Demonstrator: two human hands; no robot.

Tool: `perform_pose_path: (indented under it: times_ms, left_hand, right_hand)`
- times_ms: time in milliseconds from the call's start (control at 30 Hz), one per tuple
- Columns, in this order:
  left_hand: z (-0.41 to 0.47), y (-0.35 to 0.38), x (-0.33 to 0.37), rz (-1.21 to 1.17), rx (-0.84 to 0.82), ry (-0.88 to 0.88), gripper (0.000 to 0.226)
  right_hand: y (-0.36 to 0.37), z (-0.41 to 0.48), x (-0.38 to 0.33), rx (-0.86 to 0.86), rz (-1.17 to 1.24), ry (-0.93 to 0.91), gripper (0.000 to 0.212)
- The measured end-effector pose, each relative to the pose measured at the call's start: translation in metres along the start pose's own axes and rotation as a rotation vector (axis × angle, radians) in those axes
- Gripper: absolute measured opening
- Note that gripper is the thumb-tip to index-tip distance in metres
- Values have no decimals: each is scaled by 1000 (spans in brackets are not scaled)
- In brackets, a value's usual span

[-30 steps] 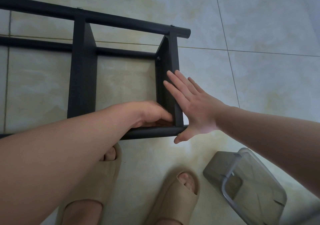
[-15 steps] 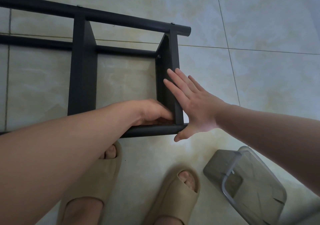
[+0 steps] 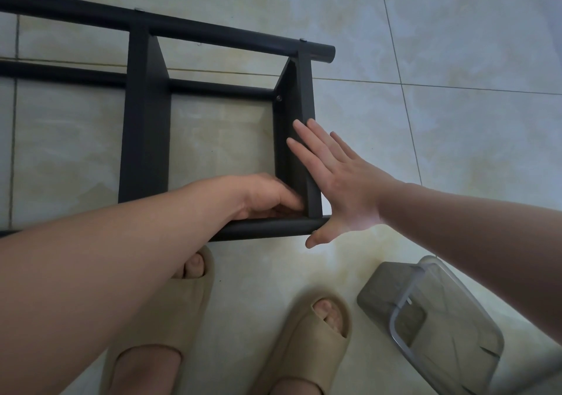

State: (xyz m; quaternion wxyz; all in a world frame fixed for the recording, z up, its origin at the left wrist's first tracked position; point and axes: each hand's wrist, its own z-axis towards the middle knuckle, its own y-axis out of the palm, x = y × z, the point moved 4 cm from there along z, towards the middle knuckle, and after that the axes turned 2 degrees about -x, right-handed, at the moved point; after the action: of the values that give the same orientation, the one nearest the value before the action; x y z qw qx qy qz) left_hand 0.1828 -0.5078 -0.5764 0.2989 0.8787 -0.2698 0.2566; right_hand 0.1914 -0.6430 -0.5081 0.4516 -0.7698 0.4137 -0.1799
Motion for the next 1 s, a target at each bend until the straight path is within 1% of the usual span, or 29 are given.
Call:
perform_pose_path:
  times_ms: [100, 167, 233, 300, 467, 733, 1000]
  left_hand:
    - [-1, -2, -1, -27, 3, -14, 14]
    - [-1, -2, 0, -22, 39, -18, 10]
    - [0, -2, 0, -12, 65, -20, 12]
    - [0, -1, 1, 12, 69, -13, 4]
    - [2, -2, 0, 38, 54, 6, 17]
    - [3, -2, -2, 31, -3, 37, 17]
    - [1, 1, 1, 14, -4, 22, 16]
  right_hand:
    - [0, 0, 0, 0, -1, 0, 150]
    - [0, 0, 0, 0, -2, 0, 150]
    - [0, 0, 0, -2, 0, -1, 150]
    - [-1, 0, 0, -5, 2, 1, 150]
    - [-1, 0, -1, -5, 6, 0, 150]
    - [0, 0, -1, 6, 3, -2, 149]
    - [0, 0, 0, 11, 13, -7, 147]
